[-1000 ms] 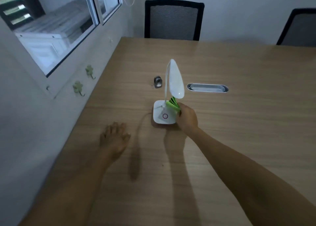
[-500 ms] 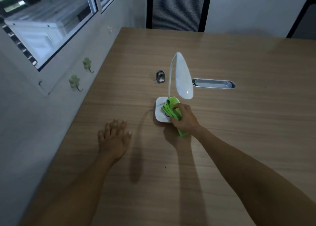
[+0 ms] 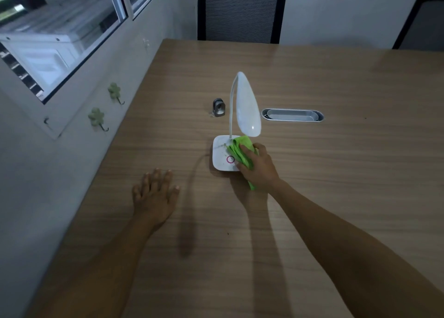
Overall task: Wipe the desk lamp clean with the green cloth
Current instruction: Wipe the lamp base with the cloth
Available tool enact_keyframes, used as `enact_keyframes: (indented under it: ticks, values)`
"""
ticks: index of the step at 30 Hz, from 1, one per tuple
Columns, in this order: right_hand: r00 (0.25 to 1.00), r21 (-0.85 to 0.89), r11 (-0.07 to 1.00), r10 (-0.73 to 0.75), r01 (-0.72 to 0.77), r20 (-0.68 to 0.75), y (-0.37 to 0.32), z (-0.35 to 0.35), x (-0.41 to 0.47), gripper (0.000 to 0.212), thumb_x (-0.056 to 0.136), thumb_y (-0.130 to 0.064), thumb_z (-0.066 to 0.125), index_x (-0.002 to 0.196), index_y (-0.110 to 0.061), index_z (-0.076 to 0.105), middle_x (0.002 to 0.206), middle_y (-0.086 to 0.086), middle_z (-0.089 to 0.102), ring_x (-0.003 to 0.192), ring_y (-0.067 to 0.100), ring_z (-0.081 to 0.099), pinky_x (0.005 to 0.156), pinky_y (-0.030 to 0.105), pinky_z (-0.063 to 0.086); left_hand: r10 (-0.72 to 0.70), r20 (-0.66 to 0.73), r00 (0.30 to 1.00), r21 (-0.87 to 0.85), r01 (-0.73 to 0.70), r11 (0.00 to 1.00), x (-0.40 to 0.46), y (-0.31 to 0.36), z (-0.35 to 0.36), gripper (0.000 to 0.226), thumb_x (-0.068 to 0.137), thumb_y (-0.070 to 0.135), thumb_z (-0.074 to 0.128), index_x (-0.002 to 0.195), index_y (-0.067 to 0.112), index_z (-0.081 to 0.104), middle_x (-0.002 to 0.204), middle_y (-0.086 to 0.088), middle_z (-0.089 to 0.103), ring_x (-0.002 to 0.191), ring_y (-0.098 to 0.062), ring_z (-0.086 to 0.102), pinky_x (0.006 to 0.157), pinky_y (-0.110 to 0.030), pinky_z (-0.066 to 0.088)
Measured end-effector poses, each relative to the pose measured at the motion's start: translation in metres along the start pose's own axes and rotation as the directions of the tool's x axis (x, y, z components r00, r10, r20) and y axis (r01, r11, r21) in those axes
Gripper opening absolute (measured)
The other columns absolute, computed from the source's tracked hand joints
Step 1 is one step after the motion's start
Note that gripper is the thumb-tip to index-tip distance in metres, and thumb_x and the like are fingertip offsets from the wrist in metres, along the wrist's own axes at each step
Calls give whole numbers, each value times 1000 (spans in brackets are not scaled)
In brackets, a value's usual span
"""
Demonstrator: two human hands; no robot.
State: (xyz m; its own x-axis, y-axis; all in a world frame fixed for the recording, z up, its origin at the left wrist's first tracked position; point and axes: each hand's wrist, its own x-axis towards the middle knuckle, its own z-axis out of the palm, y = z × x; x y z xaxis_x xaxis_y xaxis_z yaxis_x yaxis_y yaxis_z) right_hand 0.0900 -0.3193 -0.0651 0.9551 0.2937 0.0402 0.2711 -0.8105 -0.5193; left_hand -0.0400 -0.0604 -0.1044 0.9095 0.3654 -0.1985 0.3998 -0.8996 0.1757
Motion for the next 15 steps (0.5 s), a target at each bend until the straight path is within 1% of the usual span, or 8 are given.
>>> enact_keyframes:
  ticks: [3, 5, 8, 9, 11, 12, 13, 15]
  values:
    - [999, -93, 995, -21, 25, 43, -4, 2, -3, 54, 87, -36, 59, 137, -27, 42, 146, 16, 31, 111, 45, 49, 99, 46, 44, -4, 11, 1000, 2, 4, 1000, 0, 0, 0, 60, 91, 59, 16, 148, 41, 7, 162, 4, 0, 149, -26, -3, 117, -52, 1]
    - [996, -154, 985, -71, 79, 57, -8, 3, -12, 51, 86, -37, 55, 135, -27, 46, 144, 19, 37, 100, 47, 54, 91, 47, 48, -5, 32, 999, 8, 5, 1000, -1, 0, -2, 61, 92, 59, 16, 148, 40, 5, 162, 4, -3, 149, -26, -6, 117, -52, 0]
    - [973, -223, 948, -213, 228, 88, -12, 5, -34, 54, 78, -47, 38, 126, -28, 55, 132, 21, 52, 76, 45, 59, 70, 47, 54, -5, 51, 999, 3, 5, 1000, -2, 1, -5, 61, 92, 59, 16, 149, 40, 4, 162, 4, -5, 149, -26, -7, 117, -52, -1]
    - [952, -241, 922, -282, 303, 118, -13, 6, -42, 55, 77, -47, 35, 125, -29, 56, 129, 20, 54, 74, 43, 60, 68, 46, 54, -4, 53, 999, -1, 4, 1000, -2, 2, -5, 61, 92, 59, 16, 149, 40, 4, 162, 4, -5, 149, -26, -7, 117, -52, 0]
    - [895, -250, 863, -397, 439, 203, -15, 6, -54, 53, 78, -44, 36, 127, -32, 53, 130, 19, 54, 78, 41, 60, 71, 46, 54, -2, 52, 999, -6, 2, 1000, -2, 2, -6, 61, 92, 59, 16, 149, 40, 4, 162, 4, -5, 149, -26, -7, 117, -52, -1]
    - [880, -246, 850, -418, 466, 225, -16, 4, -56, 53, 79, -44, 37, 129, -33, 50, 132, 19, 52, 82, 41, 59, 74, 46, 53, -2, 48, 999, -7, 2, 1000, -2, 2, -6, 61, 92, 59, 16, 149, 40, 4, 162, 4, -5, 149, -26, -6, 117, -52, 0]
    - [887, -242, 857, -411, 455, 211, -16, 2, -54, 54, 79, -44, 36, 130, -33, 49, 135, 18, 50, 85, 41, 59, 76, 46, 53, -1, 43, 999, -8, 2, 1000, -2, 2, -5, 61, 92, 59, 16, 149, 40, 4, 162, 4, -4, 149, -26, -6, 117, -52, 0]
    - [943, -219, 918, -315, 331, 103, -18, -6, -41, 55, 80, -46, 35, 132, -32, 47, 138, 19, 46, 89, 43, 58, 80, 47, 52, -1, 41, 999, -12, 2, 1000, -1, 2, -5, 61, 92, 59, 16, 148, 40, 5, 162, 4, -3, 149, -26, -5, 117, -52, 0]
